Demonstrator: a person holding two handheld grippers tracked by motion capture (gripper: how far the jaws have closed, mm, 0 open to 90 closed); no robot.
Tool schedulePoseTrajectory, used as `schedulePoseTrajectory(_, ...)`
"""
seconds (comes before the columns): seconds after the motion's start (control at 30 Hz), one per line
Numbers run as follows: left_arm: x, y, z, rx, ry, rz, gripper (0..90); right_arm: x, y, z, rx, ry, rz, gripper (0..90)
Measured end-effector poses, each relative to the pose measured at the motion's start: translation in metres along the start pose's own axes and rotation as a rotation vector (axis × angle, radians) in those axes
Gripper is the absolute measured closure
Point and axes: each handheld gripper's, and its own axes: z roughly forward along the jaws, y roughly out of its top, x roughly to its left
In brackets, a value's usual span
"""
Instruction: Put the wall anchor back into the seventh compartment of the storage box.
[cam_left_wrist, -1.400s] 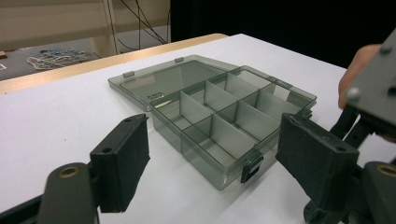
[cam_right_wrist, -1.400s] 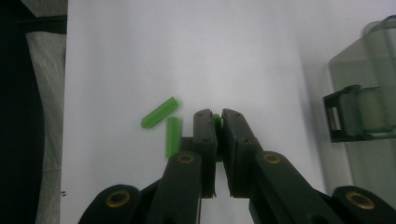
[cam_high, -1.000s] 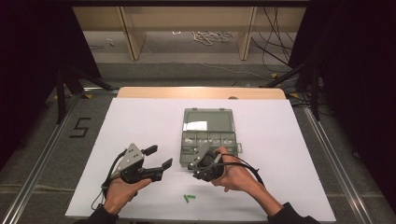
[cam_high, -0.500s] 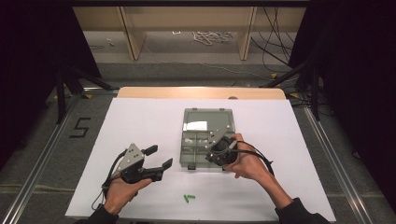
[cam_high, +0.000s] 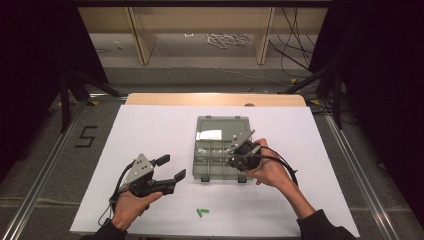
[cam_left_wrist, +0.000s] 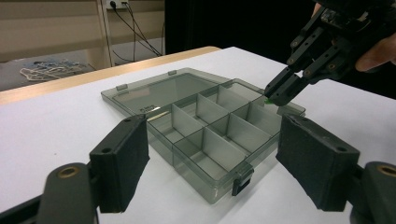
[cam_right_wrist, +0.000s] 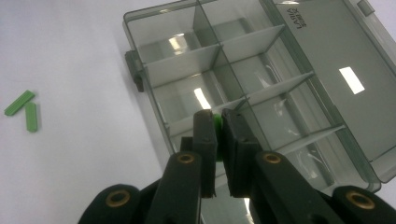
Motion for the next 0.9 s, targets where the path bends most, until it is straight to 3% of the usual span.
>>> schedulePoseTrajectory(0.33, 0.0, 0.0, 0.0, -0.011, -0.009, -0.002, 23.7, -0.003, -0.004, 0.005, 0.005, -0.022, 0.009, 84.9)
schedulePoseTrajectory(0.9, 0.0, 0.001, -0.001, -0.018, -0.009, 0.009, 23.7, -0.001, -0.008, 0.022, 0.04, -0.001, 0.009, 84.5)
